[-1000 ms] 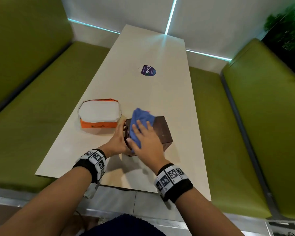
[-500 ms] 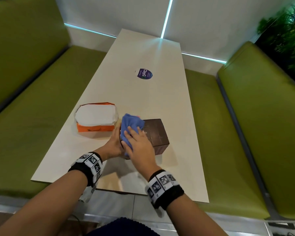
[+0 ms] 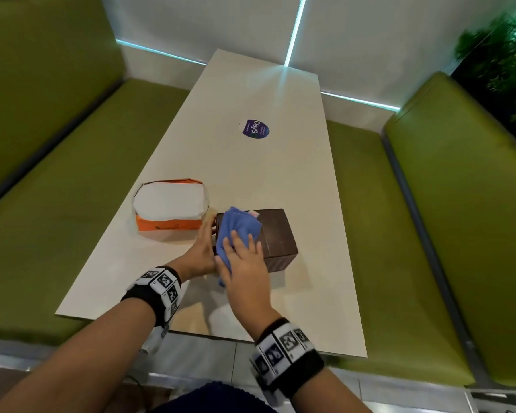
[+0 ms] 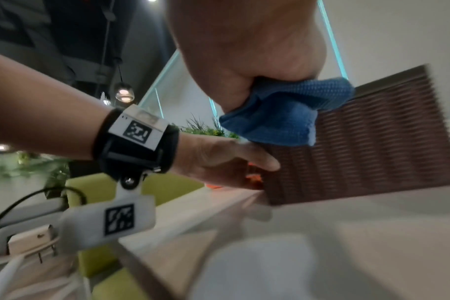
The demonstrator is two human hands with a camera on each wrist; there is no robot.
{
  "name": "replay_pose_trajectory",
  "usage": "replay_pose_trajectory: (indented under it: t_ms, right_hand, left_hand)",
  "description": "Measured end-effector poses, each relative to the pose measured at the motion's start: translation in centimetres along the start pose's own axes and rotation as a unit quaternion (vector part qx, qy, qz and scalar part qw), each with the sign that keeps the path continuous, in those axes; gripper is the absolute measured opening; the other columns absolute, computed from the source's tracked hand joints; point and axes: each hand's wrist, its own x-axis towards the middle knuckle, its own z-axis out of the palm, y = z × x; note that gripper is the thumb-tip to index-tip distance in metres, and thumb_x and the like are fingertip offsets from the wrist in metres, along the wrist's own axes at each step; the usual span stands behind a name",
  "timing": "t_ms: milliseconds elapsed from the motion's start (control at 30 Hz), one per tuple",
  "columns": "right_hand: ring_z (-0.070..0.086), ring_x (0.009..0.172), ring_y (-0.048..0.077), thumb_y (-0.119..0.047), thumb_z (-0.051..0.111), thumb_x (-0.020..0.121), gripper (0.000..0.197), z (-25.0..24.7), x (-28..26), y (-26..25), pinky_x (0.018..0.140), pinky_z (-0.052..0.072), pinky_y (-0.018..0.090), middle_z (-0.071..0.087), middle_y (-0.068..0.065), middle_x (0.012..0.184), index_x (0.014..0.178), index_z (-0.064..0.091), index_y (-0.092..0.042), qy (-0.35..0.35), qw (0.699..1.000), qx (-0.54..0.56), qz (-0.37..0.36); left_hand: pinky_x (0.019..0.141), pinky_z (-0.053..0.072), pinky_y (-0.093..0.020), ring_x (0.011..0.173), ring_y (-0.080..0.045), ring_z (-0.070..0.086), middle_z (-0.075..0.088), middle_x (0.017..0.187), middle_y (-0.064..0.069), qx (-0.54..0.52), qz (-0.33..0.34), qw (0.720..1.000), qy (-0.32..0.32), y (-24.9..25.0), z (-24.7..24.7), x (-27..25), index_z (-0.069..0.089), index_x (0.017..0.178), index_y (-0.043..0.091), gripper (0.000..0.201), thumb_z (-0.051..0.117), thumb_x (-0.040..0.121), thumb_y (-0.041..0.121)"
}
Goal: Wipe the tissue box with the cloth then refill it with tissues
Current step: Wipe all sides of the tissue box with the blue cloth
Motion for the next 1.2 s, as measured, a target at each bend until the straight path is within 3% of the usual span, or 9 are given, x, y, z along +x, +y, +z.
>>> replay_pose_trajectory:
  t_ms: [67, 133, 267, 400, 633, 800, 900, 1033, 1200]
  right_hand:
    - [0.036, 0.14, 0.031, -0.041, 0.036, 0.1, 0.047, -0.6, 2.3, 0.4, 0.117, 0.02, 0.044, 0.045, 0.005, 0.149, 0.138, 0.052, -0.018, -0.038, 0.999, 0.005, -0.031]
    - [0.019, 0.147, 0.027, -0.038, 0.035, 0.102, 0.048, -1.6, 4.3, 2.8, 0.119, 0.007, 0.042, 0.028, 0.002, 0.158, 0.147, 0.037, -0.022, -0.05, 0.999, -0.016, -0.007]
    - [0.034, 0.141, 0.02, -0.027, 0.041, 0.102, 0.043, -3.4, 5.3, 8.8, 0.115, 0.02, 0.027, 0.038, 0.004, 0.153, 0.144, 0.044, -0.014, 0.025, 0.992, 0.096, 0.078]
    - [0.056, 0.069, 0.011, -0.041, 0.039, 0.098, 0.04, -4.3, 4.8, 13.6, 0.07, 0.044, 0.03, 0.06, -0.005, 0.081, 0.122, 0.063, -0.021, 0.102, 0.938, 0.284, 0.17]
    - [0.042, 0.134, 0.029, -0.025, 0.048, 0.1, 0.046, -1.3, 3.1, 18.3, 0.108, 0.031, 0.026, 0.037, 0.01, 0.152, 0.141, 0.044, -0.005, -0.038, 0.982, 0.112, 0.148]
    - [0.02, 0.146, 0.031, -0.041, 0.014, 0.102, 0.053, -0.2, 3.1, 19.2, 0.115, 0.023, 0.046, 0.021, 0.004, 0.16, 0.145, 0.034, -0.017, -0.144, 0.977, -0.107, 0.115]
    - [0.026, 0.143, 0.025, -0.055, 0.036, 0.096, 0.062, -4.1, 4.4, 16.8, 0.115, 0.024, 0.044, 0.033, 0.002, 0.153, 0.146, 0.034, -0.019, -0.014, 0.988, 0.079, 0.13]
    - [0.009, 0.149, 0.024, -0.074, 0.07, 0.058, 0.13, -8.0, 6.4, 12.8, 0.117, 0.019, 0.054, 0.006, 0.006, 0.162, 0.15, -0.013, -0.034, -0.18, 0.98, 0.083, -0.002]
    - [0.009, 0.147, 0.035, -0.055, 0.084, 0.056, 0.14, -7.4, 8.5, 11.3, 0.115, 0.02, 0.056, 0.004, 0.017, 0.16, 0.148, -0.019, -0.037, -0.251, 0.966, -0.038, -0.046]
  left_hand:
    - [0.109, 0.024, -0.006, 0.134, 0.016, 0.024, 0.015, 0.149, 0.005, 0.006, 0.008, 1.0, 0.004, 0.1, 0.1, 0.0, -0.004, 0.148, 0.016, 0.138, 0.081, 0.043, 0.045]
    - [0.115, 0.031, -0.027, 0.14, -0.006, 0.028, 0.014, 0.155, -0.001, -0.005, -0.027, 1.0, -0.01, 0.0, -0.1, -0.1, -0.005, 0.152, 0.019, 0.15, 0.088, 0.035, 0.037]
    - [0.117, 0.03, -0.039, 0.139, -0.018, 0.029, 0.018, 0.152, -0.005, -0.003, -0.058, 0.998, -0.015, -0.3, -0.1, -0.1, -0.002, 0.153, 0.022, 0.154, 0.093, 0.032, 0.032]
    - [0.12, 0.025, -0.044, 0.144, -0.02, 0.022, 0.018, 0.154, -0.005, -0.014, -0.078, 0.997, -0.02, -0.6, -0.4, -0.2, -0.006, 0.153, 0.028, 0.155, 0.096, 0.036, 0.028]
    - [0.107, 0.023, -0.019, 0.134, -0.004, 0.016, 0.01, 0.148, 0.007, -0.03, -0.09, 0.994, -0.046, -0.1, -1.2, 0.9, -0.011, 0.153, 0.017, 0.142, 0.09, 0.057, -0.005]
    - [0.12, 0.023, -0.046, 0.148, -0.018, 0.015, 0.006, 0.16, 0.003, -0.043, -0.112, 0.989, -0.091, 0.4, -2.5, 1.2, -0.015, 0.152, 0.03, 0.152, 0.095, 0.049, 0.012]
    - [0.118, 0.028, -0.043, 0.144, -0.018, 0.023, 0.016, 0.157, 0.002, -0.055, -0.103, 0.987, -0.107, 0.6, -2.8, 1.7, -0.008, 0.153, 0.031, 0.147, 0.093, 0.049, 0.005]
    - [0.116, 0.034, -0.045, 0.143, -0.018, 0.031, 0.027, 0.153, 0.003, -0.042, -0.09, 0.988, -0.122, 0.9, -3.2, 2.4, 0.003, 0.151, 0.033, 0.144, 0.096, 0.044, 0.012]
    - [0.113, 0.036, -0.036, 0.138, -0.016, 0.036, 0.036, 0.147, 0.0, -0.035, -0.089, 0.988, -0.123, 1.5, -3.3, 3.2, 0.01, 0.15, 0.026, 0.133, 0.093, 0.048, 0.002]
